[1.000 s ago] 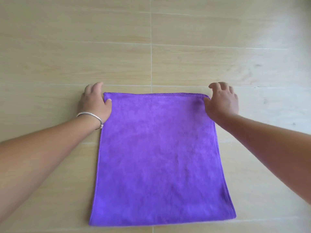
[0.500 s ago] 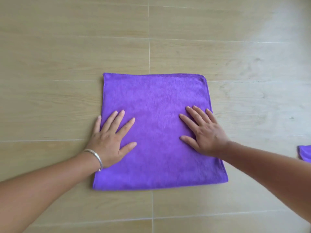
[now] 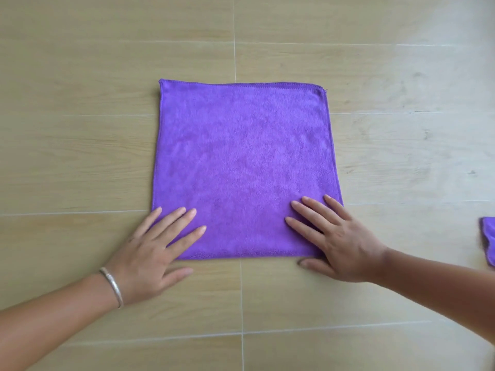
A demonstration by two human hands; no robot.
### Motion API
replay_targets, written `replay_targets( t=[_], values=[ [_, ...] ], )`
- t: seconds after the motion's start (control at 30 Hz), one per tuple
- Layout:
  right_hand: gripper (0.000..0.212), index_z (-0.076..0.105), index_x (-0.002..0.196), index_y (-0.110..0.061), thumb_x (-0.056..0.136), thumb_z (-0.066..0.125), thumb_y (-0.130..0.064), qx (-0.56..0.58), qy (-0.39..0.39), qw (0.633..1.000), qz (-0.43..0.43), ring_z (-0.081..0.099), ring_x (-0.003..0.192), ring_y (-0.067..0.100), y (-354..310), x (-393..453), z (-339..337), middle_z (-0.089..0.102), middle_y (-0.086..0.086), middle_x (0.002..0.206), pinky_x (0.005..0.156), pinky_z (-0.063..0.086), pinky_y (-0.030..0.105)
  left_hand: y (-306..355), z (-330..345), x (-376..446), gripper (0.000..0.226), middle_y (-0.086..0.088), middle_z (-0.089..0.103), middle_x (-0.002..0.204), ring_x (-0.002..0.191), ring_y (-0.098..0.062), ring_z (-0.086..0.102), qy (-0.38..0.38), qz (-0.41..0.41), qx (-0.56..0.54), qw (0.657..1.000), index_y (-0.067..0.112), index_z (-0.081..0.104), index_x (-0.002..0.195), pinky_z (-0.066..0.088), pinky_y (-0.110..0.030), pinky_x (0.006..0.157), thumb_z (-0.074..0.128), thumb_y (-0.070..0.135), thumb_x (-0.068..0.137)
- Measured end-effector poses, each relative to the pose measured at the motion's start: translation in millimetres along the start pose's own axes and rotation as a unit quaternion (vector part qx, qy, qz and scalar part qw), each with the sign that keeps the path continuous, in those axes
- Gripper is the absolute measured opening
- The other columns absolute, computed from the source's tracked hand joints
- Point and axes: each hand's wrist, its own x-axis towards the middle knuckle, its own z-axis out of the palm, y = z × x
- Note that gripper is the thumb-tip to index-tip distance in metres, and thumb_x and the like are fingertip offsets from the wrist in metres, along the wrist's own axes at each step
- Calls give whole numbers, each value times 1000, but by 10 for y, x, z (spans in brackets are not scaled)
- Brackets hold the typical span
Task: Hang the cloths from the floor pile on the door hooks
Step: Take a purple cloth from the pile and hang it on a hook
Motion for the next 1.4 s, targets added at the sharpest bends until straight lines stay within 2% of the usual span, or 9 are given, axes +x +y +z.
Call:
replay_targets(
  t=[0.13, 0.23, 0.37, 0.5, 0.77, 0.87, 1.0, 1.1, 1.4],
  values=[
    [53, 48, 142, -23, 97, 40, -50, -11, 38, 999, 6, 42, 135, 32, 42, -79, -68, 42, 10, 149, 105, 39, 55, -24, -18, -112, 49, -5, 40, 148, 136, -22, 40, 32, -36, -20, 999, 17, 48, 139, 31, -47, 109, 31, 39, 99],
    [46, 57, 135, -24, 98, 37, -42, -37, 16, 998, 54, 49, 130, 34, -6, -88, -252, 50, 11, 143, 103, 40, 56, 82, -145, -84, 44, -4, 50, 141, 129, -23, 49, 26, -78, -22, 996, 16, 58, 132, 37, -46, 105, 36, 30, 95],
    [49, 49, 141, -24, 99, 37, -45, -39, -86, 984, 148, 32, 141, 32, -96, -201, -695, 41, 12, 150, 114, 22, 57, 221, -614, -130, 48, -6, 58, 133, 124, -26, 54, -4, -142, -47, 989, 13, 61, 127, 39, -47, 102, 33, 29, 92],
    [52, 31, 146, -35, 99, 17, -52, -45, -169, 963, 205, 9, 148, 26, -153, -355, -1362, 22, 5, 159, 116, 2, 53, 326, -1370, -193, 49, -7, 60, 130, 122, -27, 56, -18, -152, -60, 986, 12, 63, 125, 41, -49, 100, 32, 30, 91],
    [51, 20, 150, -33, 100, 15, -45, -46, -183, 955, 229, -3, 149, 26, -186, -601, -3364, 10, 6, 161, 116, -2, 54, 239, -3281, -262, 34, -2, 60, 132, 126, -23, 52, -25, -180, -21, 983, 13, 63, 126, 31, -50, 109, 57, 19, 93],
    [49, 22, 149, -34, 101, 15, -46, -25, -168, 954, 246, -5, 149, 25, -178, -727, -4185, 9, 5, 161, 116, -4, 53, 224, -4085, -255, 38, 0, 59, 133, 128, -20, 50, -26, -191, -25, 981, 14, 62, 127, 29, -48, 110, 64, 19, 89],
    [47, 32, 143, -36, 101, 14, -48, -12, -163, 954, 253, -3, 149, 24, -163, -1006, -5394, 15, 4, 160, 116, -4, 54, 284, -5330, -249, 41, 8, 44, 146, 140, -12, 33, -51, -185, -45, 980, 22, 48, 140, 12, -41, 118, 44, 27, 99],
    [46, 37, 139, -40, 100, 15, -51, -21, -152, 953, 261, -1, 149, 21, -126, -1278, -6346, 20, 0, 158, 116, -3, 52, 339, -6385, -296, 44, 14, 35, 150, 143, -7, 21, -38, -171, -40, 984, 27, 38, 145, 1, -35, 118, 32, 31, 102],
    [47, 38, 141, -45, 100, 17, -54, -71, -42, 965, 248, 3, 149, 16, -50, -1764, -8772, 24, -7, 156, 118, 3, 45, 431, -8932, -485, 44, 16, 32, 152, 143, -3, 17, 57, -163, 25, 985, 29, 34, 146, -1, -31, 118, 28, 32, 102]
  ],
)
